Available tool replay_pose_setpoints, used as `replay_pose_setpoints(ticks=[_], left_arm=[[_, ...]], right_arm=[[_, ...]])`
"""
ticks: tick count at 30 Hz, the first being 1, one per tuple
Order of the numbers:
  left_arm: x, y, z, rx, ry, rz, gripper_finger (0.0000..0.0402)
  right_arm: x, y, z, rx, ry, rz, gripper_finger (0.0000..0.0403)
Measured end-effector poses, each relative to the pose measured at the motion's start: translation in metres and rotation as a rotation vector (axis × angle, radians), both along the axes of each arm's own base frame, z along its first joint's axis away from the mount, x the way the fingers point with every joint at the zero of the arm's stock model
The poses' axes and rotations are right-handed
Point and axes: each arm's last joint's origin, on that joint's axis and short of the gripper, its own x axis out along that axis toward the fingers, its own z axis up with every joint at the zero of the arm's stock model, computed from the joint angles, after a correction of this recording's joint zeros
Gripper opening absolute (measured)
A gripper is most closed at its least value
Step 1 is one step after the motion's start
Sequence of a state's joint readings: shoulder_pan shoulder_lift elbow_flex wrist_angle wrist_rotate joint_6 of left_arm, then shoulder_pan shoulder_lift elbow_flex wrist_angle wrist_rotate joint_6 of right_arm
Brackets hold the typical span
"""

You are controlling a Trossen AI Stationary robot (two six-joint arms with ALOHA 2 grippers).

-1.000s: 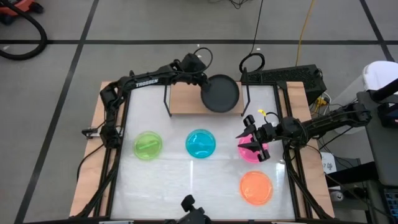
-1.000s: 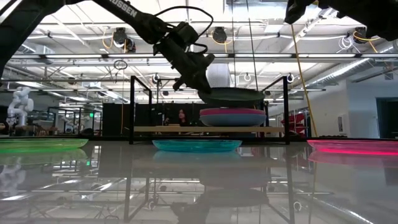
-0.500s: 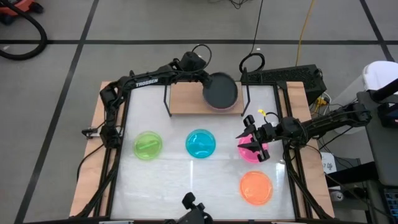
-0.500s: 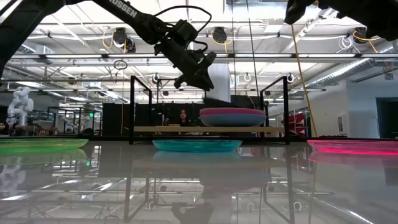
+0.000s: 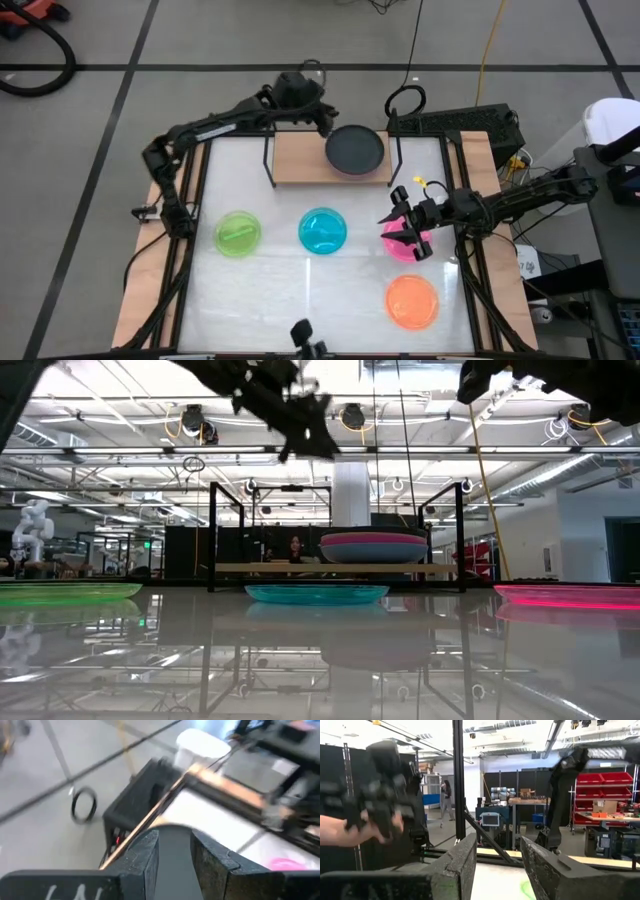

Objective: Place and stack plates onto a shelf
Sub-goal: Put the small pink plate on the shelf

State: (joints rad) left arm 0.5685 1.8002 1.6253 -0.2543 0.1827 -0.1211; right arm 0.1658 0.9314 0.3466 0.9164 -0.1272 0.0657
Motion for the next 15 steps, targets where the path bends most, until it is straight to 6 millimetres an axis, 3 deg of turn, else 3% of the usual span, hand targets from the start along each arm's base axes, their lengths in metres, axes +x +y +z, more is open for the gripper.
replay_pose_setpoints(ticks=[4, 7, 11, 15], left_arm=[[-0.023, -0.036, 0.047, 0.140, -0.070, -0.087, 0.0116], [-0.045, -0.065, 0.070, 0.229, -0.105, -0.112, 0.0116], [-0.079, -0.100, 0.075, 0.288, -0.149, -0.110, 0.0116], [-0.110, -0.128, 0.056, 0.284, -0.241, -0.122, 0.0116]], right_arm=[[0.001, 0.000, -0.002, -0.004, 0.025, 0.000, 0.0134], [0.001, 0.000, -0.004, -0.006, 0.041, 0.000, 0.0134], [0.001, 0.000, -0.005, -0.008, 0.055, 0.000, 0.0134], [0.001, 0.000, -0.007, -0.011, 0.070, -0.001, 0.0134]])
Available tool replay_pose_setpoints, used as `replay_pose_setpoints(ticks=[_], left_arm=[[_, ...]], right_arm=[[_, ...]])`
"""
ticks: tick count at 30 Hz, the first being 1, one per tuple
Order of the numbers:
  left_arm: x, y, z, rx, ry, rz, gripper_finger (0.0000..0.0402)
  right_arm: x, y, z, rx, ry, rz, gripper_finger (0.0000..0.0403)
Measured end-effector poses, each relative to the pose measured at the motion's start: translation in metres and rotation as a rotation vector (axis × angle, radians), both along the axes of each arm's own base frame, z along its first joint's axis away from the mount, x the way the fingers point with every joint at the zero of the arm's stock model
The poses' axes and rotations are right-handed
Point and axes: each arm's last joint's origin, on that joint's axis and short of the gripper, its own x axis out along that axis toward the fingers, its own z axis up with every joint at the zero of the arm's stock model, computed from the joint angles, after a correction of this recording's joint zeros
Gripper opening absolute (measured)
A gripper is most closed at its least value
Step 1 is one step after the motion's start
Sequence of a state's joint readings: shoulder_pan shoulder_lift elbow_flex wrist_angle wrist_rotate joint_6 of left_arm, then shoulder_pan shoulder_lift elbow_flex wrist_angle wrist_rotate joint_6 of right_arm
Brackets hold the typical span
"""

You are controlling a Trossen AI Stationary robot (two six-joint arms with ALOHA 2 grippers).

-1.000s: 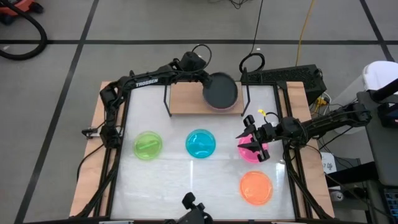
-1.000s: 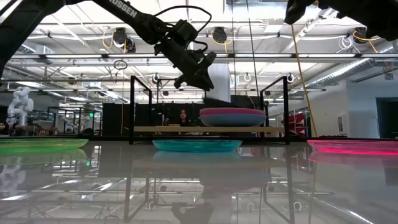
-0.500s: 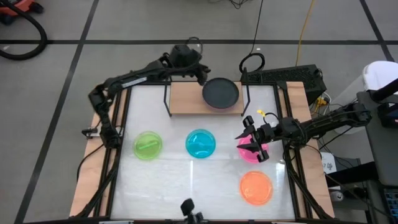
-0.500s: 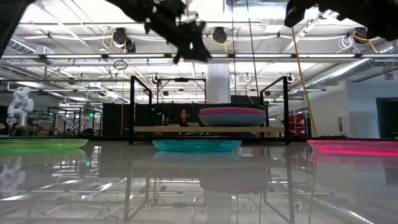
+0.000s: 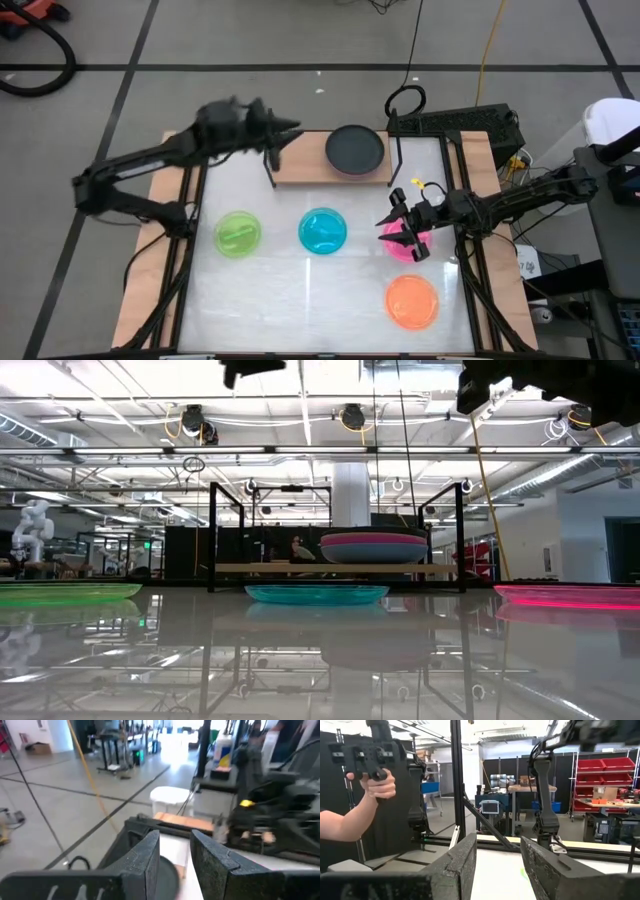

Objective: Place and stack plates onto a shelf
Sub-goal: Put the small pink plate on the shelf

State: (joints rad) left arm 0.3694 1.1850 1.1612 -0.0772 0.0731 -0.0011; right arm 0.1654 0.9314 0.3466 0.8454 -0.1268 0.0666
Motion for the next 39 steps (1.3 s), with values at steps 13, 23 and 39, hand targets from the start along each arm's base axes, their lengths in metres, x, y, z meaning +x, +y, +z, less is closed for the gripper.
replay_pose_setpoints(ticks=[13, 23, 39], left_arm=[[-0.049, -0.061, -0.106, -0.142, -0.275, -0.199, 0.0115], [-0.056, -0.078, -0.150, -0.114, -0.256, -0.130, 0.0115], [-0.057, -0.077, -0.150, -0.089, -0.253, -0.101, 0.0115]], right_arm=[[0.002, -0.004, -0.006, -0.020, 0.062, -0.164, 0.0134], [0.003, -0.006, -0.012, -0.045, 0.122, -0.216, 0.0134], [0.003, -0.006, -0.015, 0.027, 0.160, -0.206, 0.0134]])
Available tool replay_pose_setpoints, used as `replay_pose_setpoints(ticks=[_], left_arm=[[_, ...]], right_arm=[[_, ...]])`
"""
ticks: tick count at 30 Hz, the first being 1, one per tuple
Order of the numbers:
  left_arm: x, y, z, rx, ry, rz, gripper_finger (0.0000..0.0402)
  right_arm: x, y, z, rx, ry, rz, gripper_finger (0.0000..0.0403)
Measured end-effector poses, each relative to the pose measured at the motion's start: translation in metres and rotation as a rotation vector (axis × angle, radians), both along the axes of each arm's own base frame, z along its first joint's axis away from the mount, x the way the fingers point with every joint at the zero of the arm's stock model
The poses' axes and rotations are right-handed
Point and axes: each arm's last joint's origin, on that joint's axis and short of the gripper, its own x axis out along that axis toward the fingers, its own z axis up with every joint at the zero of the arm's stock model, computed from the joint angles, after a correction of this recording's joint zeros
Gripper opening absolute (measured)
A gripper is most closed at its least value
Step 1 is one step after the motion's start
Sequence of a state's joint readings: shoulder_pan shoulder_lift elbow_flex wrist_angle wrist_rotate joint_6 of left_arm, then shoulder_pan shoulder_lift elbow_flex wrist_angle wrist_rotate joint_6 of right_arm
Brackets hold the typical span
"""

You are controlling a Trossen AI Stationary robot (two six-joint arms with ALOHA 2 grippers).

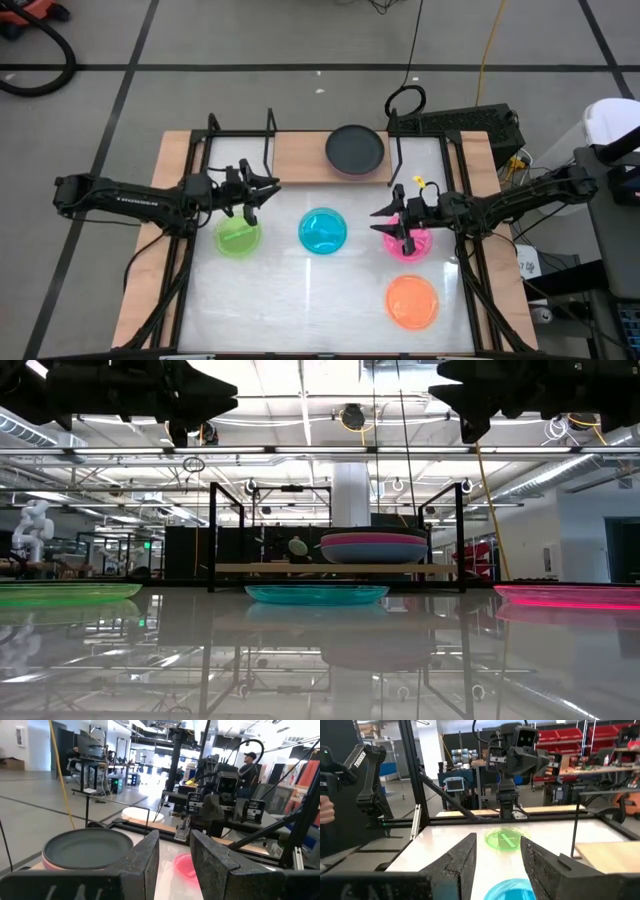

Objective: Place and stack plates onto a shelf
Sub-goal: Put the small pink plate on the shelf

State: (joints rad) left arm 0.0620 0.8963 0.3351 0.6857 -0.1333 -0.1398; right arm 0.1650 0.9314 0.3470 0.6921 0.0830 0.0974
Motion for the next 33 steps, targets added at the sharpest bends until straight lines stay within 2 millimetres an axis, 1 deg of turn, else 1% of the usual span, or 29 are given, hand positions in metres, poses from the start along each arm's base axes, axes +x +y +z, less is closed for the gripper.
replay_pose_setpoints(ticks=[2, 5, 9, 12, 15, 19, 22, 26, 31, 33], left_arm=[[0.000, 0.000, 0.000, -0.001, 0.000, 0.000, 0.0115], [0.000, 0.000, 0.000, -0.014, -0.003, -0.002, 0.0115], [0.000, 0.000, 0.000, -0.019, -0.003, -0.002, 0.0115], [0.000, 0.000, 0.000, -0.020, -0.004, -0.002, 0.0115], [0.000, 0.000, 0.000, -0.026, -0.002, -0.003, 0.0115], [0.000, 0.000, -0.001, -0.028, 0.005, -0.003, 0.0115], [0.000, 0.000, -0.001, -0.028, 0.004, -0.003, 0.0115], [0.000, 0.000, -0.001, -0.029, 0.004, -0.003, 0.0115], [0.000, 0.000, -0.001, -0.034, 0.005, -0.006, 0.0115], [0.000, -0.001, -0.002, -0.039, 0.012, -0.009, 0.0115]], right_arm=[[0.001, 0.000, -0.001, 0.009, 0.033, 0.002, 0.0134], [0.005, 0.001, -0.001, 0.007, 0.150, 0.002, 0.0134], [0.009, 0.002, 0.009, 0.015, 0.329, -0.004, 0.0134], [0.009, 0.004, 0.017, 0.026, 0.401, -0.002, 0.0134], [0.007, 0.008, 0.018, 0.047, 0.455, 0.012, 0.0134], [0.000, 0.014, 0.006, 0.067, 0.596, 0.004, 0.0134], [-0.002, 0.023, -0.004, 0.011, 0.672, -0.035, 0.0134], [0.001, 0.036, -0.016, -0.053, 0.727, -0.026, 0.0134], [0.004, 0.047, -0.037, -0.042, 0.851, -0.027, 0.0134], [0.004, 0.054, -0.047, -0.052, 0.921, 0.025, 0.0134]])
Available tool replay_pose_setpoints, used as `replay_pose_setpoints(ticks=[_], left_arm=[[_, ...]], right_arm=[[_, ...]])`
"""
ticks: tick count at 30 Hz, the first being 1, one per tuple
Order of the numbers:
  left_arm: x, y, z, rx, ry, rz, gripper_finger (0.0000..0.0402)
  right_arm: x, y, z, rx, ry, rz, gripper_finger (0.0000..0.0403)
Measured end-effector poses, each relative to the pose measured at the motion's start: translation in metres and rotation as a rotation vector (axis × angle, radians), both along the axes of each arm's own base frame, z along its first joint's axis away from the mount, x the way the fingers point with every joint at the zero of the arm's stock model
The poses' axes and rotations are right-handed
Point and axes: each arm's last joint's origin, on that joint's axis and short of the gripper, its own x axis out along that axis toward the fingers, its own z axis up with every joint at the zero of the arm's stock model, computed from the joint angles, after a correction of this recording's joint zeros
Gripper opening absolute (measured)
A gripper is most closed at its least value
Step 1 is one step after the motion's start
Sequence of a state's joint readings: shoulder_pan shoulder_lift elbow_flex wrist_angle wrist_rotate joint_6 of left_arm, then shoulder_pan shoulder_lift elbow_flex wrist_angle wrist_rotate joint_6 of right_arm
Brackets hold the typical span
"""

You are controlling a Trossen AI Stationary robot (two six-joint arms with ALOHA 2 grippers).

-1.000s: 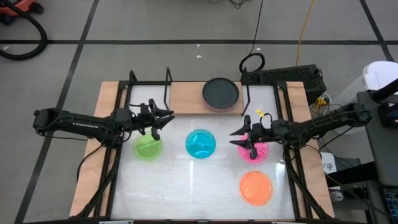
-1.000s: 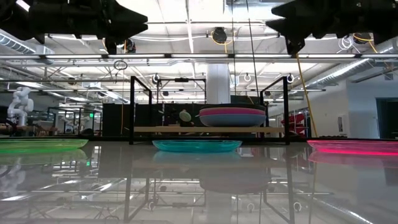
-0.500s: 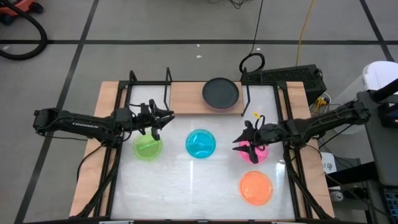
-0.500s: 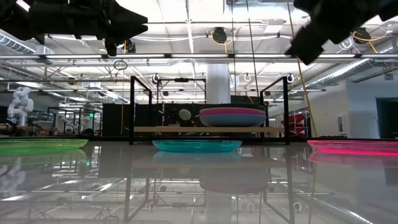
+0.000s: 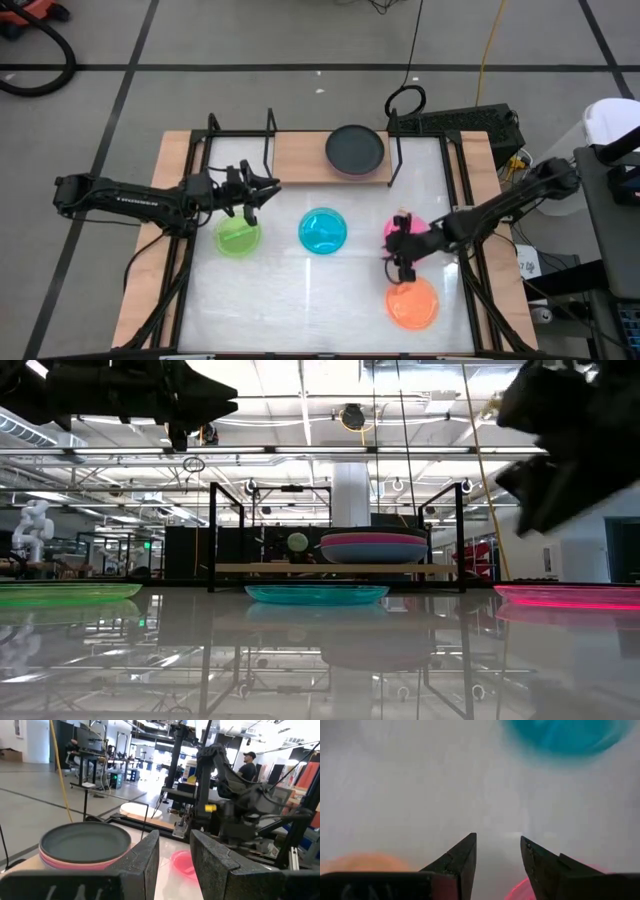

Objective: Place and stack plates onto a shelf
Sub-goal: Put the small pink plate on the shelf

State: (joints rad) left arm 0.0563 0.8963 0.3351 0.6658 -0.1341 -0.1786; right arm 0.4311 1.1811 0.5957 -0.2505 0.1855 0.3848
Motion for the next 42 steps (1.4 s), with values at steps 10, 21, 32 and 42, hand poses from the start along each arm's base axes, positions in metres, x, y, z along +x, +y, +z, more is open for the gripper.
replay_pose_setpoints(ticks=[10, 21, 32, 42], left_arm=[[0.000, -0.001, -0.001, -0.001, 0.014, -0.005, 0.0115], [0.000, -0.001, -0.001, -0.002, 0.014, -0.005, 0.0115], [0.000, -0.001, -0.002, -0.004, 0.018, -0.006, 0.0115], [0.000, -0.001, -0.002, -0.003, 0.019, -0.006, 0.0115]], right_arm=[[-0.002, 0.013, -0.020, 0.000, 0.109, -0.072, 0.0134], [-0.010, 0.006, -0.029, -0.053, 0.206, -0.229, 0.0116], [-0.010, 0.006, -0.045, -0.097, 0.295, -0.289, 0.0071], [-0.011, 0.005, -0.034, -0.097, 0.245, -0.235, 0.0005]])
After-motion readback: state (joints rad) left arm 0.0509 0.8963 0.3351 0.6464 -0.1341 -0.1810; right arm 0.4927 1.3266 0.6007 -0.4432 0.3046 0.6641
